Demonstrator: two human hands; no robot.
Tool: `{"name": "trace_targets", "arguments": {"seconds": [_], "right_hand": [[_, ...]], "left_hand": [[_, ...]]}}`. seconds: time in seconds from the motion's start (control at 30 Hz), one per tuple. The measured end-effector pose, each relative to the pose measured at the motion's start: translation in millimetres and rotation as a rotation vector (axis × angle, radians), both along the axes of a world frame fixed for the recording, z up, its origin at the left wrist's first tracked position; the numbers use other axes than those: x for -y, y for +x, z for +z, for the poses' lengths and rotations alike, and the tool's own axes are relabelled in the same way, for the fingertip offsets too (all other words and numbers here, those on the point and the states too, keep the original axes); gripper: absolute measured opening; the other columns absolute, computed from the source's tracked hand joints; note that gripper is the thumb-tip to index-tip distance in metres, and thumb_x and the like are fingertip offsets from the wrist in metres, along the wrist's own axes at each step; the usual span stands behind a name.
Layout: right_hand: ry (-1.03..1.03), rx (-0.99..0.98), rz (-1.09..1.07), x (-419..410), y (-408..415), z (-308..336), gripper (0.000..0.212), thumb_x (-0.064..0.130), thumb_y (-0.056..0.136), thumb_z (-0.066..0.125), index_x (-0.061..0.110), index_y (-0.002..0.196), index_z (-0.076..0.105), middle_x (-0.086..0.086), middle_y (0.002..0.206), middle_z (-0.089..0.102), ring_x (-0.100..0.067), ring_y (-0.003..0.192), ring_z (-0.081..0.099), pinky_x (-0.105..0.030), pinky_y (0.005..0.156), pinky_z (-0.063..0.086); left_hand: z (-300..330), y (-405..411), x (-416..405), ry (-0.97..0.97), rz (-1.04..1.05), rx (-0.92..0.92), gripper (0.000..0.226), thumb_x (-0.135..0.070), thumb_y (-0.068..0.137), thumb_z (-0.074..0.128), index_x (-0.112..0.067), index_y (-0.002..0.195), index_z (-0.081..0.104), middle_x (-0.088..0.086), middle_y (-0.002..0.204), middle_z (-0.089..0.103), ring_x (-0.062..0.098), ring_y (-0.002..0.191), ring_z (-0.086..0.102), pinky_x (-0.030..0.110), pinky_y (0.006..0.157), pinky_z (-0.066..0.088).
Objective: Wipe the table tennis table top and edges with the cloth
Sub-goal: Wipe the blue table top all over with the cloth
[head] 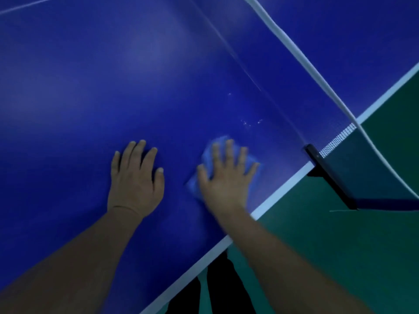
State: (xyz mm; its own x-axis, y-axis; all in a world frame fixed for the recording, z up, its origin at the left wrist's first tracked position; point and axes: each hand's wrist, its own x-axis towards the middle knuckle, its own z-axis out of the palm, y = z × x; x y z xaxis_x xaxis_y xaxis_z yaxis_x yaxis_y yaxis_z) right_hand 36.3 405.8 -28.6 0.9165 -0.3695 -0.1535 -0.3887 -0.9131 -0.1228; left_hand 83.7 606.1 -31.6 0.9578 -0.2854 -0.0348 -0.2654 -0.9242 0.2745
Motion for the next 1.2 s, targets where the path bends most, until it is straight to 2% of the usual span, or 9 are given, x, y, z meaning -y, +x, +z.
{"name": "trace_targets", "arguments": {"seconds": [0.1,0.17,0.27,0.33,0.47,0.6,0.8,1.07,1.2], "right_hand": [[0.047,0.053,0.474,-27.1,-14.3,-3.7,0.065,0.062,0.099,0.037,0.031,0.157,0.034,0.001,0.166,0.023,-0.034,0.155,0.012,-0.069,0.117,0.011],[0.014,0.066,0.384,12.3,-8.2,-5.6,0.065,0.063,0.098,0.037,0.033,0.156,0.035,0.002,0.166,0.026,-0.033,0.154,0.015,-0.067,0.118,0.013],[-0.017,-0.044,-0.038,88.0,-7.6,-2.8,0.071,0.069,0.096,0.016,0.038,0.159,0.015,0.006,0.170,0.007,-0.029,0.156,-0.001,-0.064,0.121,0.002],[0.003,-0.068,-0.142,96.0,-11.0,0.7,0.072,0.069,0.096,0.009,0.036,0.161,0.008,0.005,0.170,-0.001,-0.029,0.155,-0.009,-0.063,0.121,-0.003],[0.011,0.017,0.142,24.0,29.0,0.8,0.067,0.060,0.100,0.025,0.029,0.159,0.027,-0.001,0.168,0.016,-0.036,0.155,0.007,-0.065,0.121,0.004],[0.109,0.055,0.298,-28.6,162.8,-0.4,0.062,0.055,0.105,0.021,0.030,0.161,0.015,0.002,0.170,0.004,-0.032,0.155,-0.006,-0.062,0.120,-0.006],[0.119,0.017,0.194,-19.9,310.8,2.5,0.063,0.056,0.104,0.021,0.032,0.161,0.013,0.004,0.170,0.002,-0.032,0.155,-0.003,-0.061,0.119,-0.006],[0.024,-0.058,-0.280,124.8,80.9,9.3,0.068,0.067,0.099,0.013,0.039,0.161,0.010,0.006,0.170,0.002,-0.027,0.156,-0.003,-0.061,0.122,0.000],[-0.006,-0.033,-0.518,115.1,79.9,2.0,0.068,0.062,0.100,0.022,0.033,0.161,0.015,0.001,0.170,0.007,-0.031,0.155,0.002,-0.064,0.120,0.002]], "left_hand": [[0.9,1.2,1.4,0.001,-0.001,0.022,0.058,-0.039,0.097,0.030,-0.007,0.141,0.051,0.016,0.154,0.041,0.033,0.148,0.029,0.058,0.121,0.018],[2.4,3.0,2.3,0.007,0.009,0.035,0.055,-0.037,0.096,0.034,-0.006,0.135,0.056,0.018,0.148,0.047,0.036,0.143,0.035,0.059,0.118,0.023],[8.6,25.5,10.7,-0.047,0.043,0.065,0.048,-0.035,0.094,0.036,-0.004,0.116,0.065,0.016,0.127,0.058,0.037,0.125,0.049,0.061,0.104,0.037],[11.3,48.9,23.4,-0.064,0.023,0.089,0.050,-0.036,0.094,0.034,-0.003,0.118,0.063,0.016,0.126,0.057,0.036,0.123,0.049,0.058,0.105,0.035],[3.9,72.7,42.9,-0.061,0.087,0.054,0.059,-0.041,0.099,0.028,-0.006,0.145,0.043,0.017,0.156,0.034,0.034,0.148,0.025,0.057,0.123,0.012],[-1.0,72.5,43.9,-0.098,0.132,0.078,0.065,-0.042,0.103,0.024,-0.007,0.158,0.018,0.017,0.167,0.009,0.032,0.155,0.006,0.059,0.124,0.002],[-9.4,77.1,43.2,-0.013,0.067,-0.012,0.062,-0.042,0.103,0.020,-0.013,0.155,0.034,0.011,0.167,0.017,0.026,0.156,0.005,0.059,0.123,0.003],[-4.5,79.3,46.0,0.019,0.051,-0.048,0.063,-0.041,0.100,0.024,-0.009,0.152,0.037,0.015,0.165,0.022,0.030,0.155,0.007,0.062,0.122,0.004],[-2.3,79.7,47.1,0.004,0.052,-0.059,0.062,-0.041,0.100,0.025,-0.010,0.153,0.036,0.014,0.166,0.019,0.029,0.156,0.005,0.061,0.123,0.001]]}}
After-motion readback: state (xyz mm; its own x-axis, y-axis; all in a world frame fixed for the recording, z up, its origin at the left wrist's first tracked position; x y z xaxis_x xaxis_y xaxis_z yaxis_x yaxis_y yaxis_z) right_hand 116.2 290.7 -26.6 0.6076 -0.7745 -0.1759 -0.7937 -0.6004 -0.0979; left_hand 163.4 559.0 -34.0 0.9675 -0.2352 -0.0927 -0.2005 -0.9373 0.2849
